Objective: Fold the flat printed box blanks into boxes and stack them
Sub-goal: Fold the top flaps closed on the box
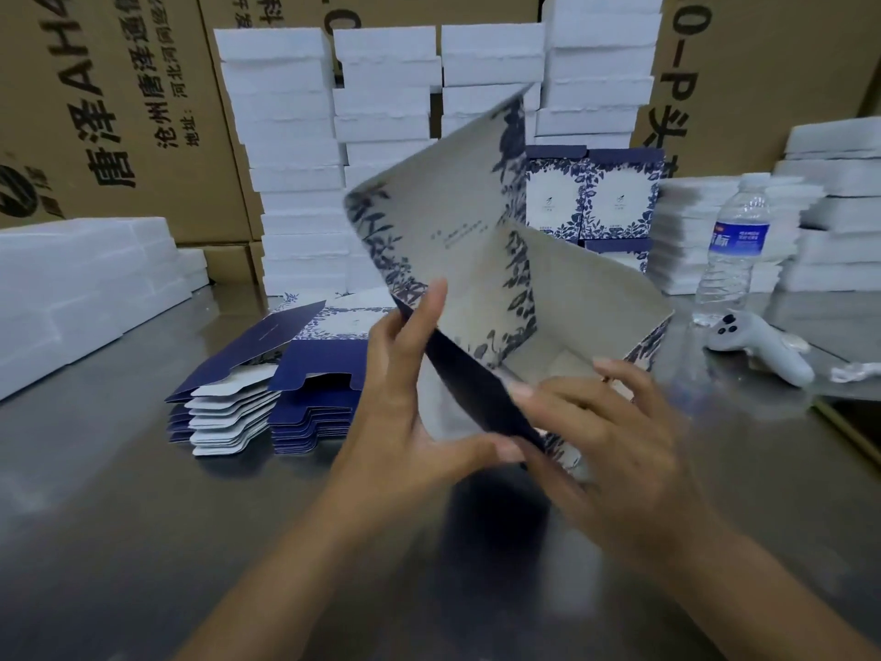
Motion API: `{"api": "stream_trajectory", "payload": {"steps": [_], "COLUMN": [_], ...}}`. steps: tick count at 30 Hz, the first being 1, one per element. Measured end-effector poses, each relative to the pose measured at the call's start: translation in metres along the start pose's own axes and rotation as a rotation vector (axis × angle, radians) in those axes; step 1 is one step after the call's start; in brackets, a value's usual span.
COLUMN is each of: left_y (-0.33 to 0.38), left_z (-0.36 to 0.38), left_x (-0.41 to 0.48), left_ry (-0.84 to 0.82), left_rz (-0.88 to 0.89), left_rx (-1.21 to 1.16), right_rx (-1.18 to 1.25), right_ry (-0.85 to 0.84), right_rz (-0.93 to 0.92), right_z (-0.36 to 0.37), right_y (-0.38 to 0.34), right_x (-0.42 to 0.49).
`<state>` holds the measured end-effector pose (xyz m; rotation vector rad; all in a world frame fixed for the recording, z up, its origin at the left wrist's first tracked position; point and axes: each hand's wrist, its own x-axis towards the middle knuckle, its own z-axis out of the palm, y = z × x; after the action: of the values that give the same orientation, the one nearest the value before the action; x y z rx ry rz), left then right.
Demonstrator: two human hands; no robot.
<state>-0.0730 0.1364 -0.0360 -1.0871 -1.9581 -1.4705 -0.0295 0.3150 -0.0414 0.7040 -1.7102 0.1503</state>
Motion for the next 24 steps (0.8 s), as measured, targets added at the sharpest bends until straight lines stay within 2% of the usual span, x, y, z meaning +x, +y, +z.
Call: {"api": "stream_trajectory", "payload": {"steps": [3, 5, 12, 14, 16, 18, 20, 24], "left_y": [-0.002, -0.004, -0.008, -0.007, -0.005, -0.005, -0.005, 0.000], "left_z": [-0.004, -0.005, -0.003, 0.002, 0.007, 0.009, 0.010, 0.010], "left_x": [0.002, 0.004, 0.005, 0.004, 0.003, 0.004, 0.004, 0.001], "left_ry": [0.015, 0.041, 0.167, 0.220, 0.257, 0.295, 0.314, 0.275], "left_rz": [0.062, 0.087, 0.134, 0.194, 0.230, 0.249, 0.256, 0.271], "left_rx": [0.047, 0.062, 0.147, 0.242, 0.294, 0.321, 0.328, 0.349], "right_rx": [-0.031, 0.004, 0.276, 0.262, 0.256, 0.204, 0.100, -0.077], "right_ry": [-0.038, -0.064, 0.119, 0.067, -0.168, -0.554, -0.863, -1.193], "right_rz": [-0.076, -0.045, 0.339, 0.457, 0.539, 0.573, 0.539, 0.442], "right_z": [0.002, 0.002, -0.012, -0.015, -0.021, -0.026, -0.025, 0.003], "right_y": [-0.004, -0.007, -0.013, -0.009, -0.002, 0.005, 0.013, 0.025], "right_x": [0.000, 0.000, 0.013, 0.024, 0.039, 0.058, 0.079, 0.107]}}
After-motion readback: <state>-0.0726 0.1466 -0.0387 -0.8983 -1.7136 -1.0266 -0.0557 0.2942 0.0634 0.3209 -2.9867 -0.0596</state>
